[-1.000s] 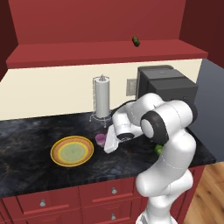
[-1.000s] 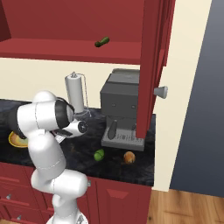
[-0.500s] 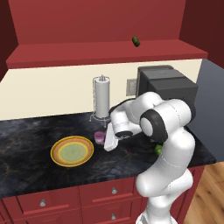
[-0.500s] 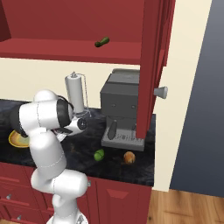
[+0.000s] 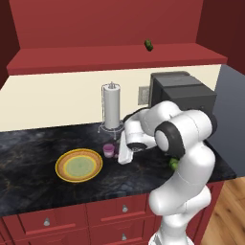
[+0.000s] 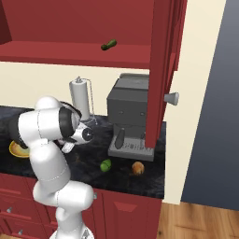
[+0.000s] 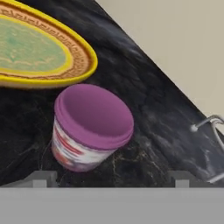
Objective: Pick the avocado and bread from the counter and place them on the plate. Then pick the jam from the cabinet and place it next to the plate. Lastly close the cabinet door.
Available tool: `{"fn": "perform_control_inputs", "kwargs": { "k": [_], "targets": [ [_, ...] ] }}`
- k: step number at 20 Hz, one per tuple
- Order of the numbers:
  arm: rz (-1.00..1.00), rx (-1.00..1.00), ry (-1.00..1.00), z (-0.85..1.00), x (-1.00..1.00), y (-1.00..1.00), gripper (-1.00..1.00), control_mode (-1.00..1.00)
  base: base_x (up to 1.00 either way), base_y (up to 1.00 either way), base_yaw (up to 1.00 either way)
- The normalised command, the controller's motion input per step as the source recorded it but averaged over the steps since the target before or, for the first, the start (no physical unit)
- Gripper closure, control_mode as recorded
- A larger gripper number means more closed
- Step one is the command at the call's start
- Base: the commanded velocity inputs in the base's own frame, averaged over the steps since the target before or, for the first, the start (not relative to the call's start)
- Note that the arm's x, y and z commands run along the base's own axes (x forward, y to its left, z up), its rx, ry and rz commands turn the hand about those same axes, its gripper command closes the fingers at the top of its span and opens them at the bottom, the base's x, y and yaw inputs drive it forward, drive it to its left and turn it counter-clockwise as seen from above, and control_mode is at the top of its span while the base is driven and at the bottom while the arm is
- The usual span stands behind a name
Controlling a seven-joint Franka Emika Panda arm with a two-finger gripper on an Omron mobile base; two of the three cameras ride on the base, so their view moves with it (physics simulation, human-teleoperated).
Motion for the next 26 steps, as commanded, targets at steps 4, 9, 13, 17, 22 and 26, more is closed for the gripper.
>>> {"fn": "perform_control_inputs", "kwargs": {
  "k": [4,9,13,17,22,26],
  "targets": [
    [0.05,-0.29,-0.25,0.37,-0.05,-0.06,-1.00,-1.00,0.00,0.00,0.00],
    [0.17,-0.40,-0.23,0.70,-0.22,-0.01,-1.00,-1.00,0.00,0.00,0.00],
    [0.22,-0.46,-0.24,0.76,-0.33,-0.11,-1.00,-1.00,0.00,0.00,0.00],
    [0.19,-0.47,-0.25,0.70,-0.28,-0.26,-1.00,-1.00,0.00,0.00,0.00],
    [0.19,-0.53,-0.25,0.78,-0.13,-0.30,-1.00,-1.00,0.00,0.00,0.00],
    [0.19,-0.54,-0.07,0.66,0.00,-0.28,-1.00,-1.00,0.00,0.00,0.00]
  ]
}}
